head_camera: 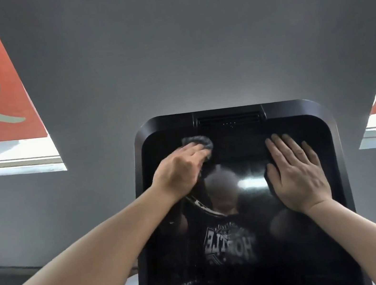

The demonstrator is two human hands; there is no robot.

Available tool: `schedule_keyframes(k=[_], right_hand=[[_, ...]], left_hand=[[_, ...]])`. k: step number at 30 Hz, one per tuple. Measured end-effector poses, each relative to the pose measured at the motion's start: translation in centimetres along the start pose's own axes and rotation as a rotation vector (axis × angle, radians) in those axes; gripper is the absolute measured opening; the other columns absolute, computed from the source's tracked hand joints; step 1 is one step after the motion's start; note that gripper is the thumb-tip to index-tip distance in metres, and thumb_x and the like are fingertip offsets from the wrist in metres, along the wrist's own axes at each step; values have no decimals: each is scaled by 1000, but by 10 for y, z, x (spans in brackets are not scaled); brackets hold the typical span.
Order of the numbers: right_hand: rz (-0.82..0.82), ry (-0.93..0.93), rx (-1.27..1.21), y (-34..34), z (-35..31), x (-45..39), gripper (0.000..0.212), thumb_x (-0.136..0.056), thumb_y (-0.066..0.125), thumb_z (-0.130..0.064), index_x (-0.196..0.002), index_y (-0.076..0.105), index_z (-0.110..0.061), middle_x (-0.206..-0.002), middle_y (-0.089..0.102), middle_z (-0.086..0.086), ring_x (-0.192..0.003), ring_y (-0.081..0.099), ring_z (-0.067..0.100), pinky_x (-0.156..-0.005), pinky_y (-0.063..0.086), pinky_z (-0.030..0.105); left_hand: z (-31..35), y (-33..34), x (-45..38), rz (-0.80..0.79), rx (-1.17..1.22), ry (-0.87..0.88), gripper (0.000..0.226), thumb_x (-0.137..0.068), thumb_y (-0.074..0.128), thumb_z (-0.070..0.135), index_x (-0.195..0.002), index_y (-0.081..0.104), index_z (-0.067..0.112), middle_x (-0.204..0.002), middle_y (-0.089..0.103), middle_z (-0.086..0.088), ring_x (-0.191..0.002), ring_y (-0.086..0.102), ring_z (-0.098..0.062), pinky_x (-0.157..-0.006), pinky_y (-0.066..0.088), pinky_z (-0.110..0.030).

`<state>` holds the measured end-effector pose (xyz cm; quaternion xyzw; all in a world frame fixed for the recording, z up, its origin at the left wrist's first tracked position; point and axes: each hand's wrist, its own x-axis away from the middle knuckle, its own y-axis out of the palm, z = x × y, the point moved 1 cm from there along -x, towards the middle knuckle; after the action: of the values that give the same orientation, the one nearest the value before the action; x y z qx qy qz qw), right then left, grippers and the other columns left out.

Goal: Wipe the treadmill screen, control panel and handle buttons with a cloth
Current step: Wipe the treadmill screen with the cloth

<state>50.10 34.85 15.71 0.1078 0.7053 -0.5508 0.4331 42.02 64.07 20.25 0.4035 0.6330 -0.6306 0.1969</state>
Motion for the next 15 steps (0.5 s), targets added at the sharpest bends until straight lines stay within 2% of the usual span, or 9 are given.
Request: schedule_keyframes(k=[1,2,5,6,8,10,11,13,15], right_hand=[[0,5,1,0,0,1,65,-104,37,-43,-164,33,-22,-172,29,-3,-161,20,17,-131,13,46],[0,4,5,0,0,2,65,-104,37,-43,-164,34,-21,-172,29,-3,-161,20,17,-131,14,47],[8,-9,-4,0,1,2,65,-104,36,-44,-164,34,-21,-172,29,-3,-161,19,17,-130,15,47],[7,-12,-4,0,2,1,65,-104,36,-44,-164,33,-22,-172,29,-3,-161,18,17,-130,15,47],[5,-7,-1,1,2,0,64,-104,36,-44,-164,34,-22,-172,29,-4,-161,18,16,-131,14,47],[3,0,-4,1,1,1,65,-103,37,-44,-164,35,-21,-171,30,-3,-161,19,16,-131,14,47],[3,1,-4,1,1,2,65,-103,37,-44,-164,35,-21,-171,30,-3,-161,19,17,-131,14,47],[12,-3,-7,1,1,2,65,-103,37,-44,-163,36,-21,-171,31,-2,-161,20,17,-131,14,47],[13,-6,-9,1,1,1,65,-103,38,-44,-163,37,-20,-171,31,-2,-161,20,17,-130,15,47]], left_hand=[[1,2,5,16,-11,-75,38,-93,72,3,-131,72,9,-133,71,-13,-127,66,-34,-106,55,-48],[12,9,12,-5,-18,-69,40,-92,73,1,-132,71,7,-134,70,-15,-129,64,-36,-108,53,-49],[23,13,23,-127,-11,229,42,-93,70,2,-135,69,8,-140,67,-12,-136,59,-33,-114,49,-46],[10,6,17,-136,-15,240,41,-95,69,3,-136,69,9,-140,67,-11,-136,59,-31,-114,49,-46],[-18,-7,7,-65,-44,95,39,-96,67,3,-134,70,9,-139,68,-11,-134,61,-30,-113,50,-48],[-11,-3,15,-17,-87,-45,41,-91,70,-1,-132,70,6,-136,69,-15,-130,63,-36,-113,49,-50],[5,5,22,-56,-86,-20,43,-90,70,-2,-132,70,4,-136,68,-17,-130,63,-38,-114,48,-50],[24,12,34,-162,-66,174,43,-93,66,2,-136,68,6,-141,66,-16,-135,59,-36,-116,46,-49],[4,-1,24,-159,-50,197,40,-97,58,4,-136,68,7,-141,66,-14,-135,60,-32,-116,46,-47]])
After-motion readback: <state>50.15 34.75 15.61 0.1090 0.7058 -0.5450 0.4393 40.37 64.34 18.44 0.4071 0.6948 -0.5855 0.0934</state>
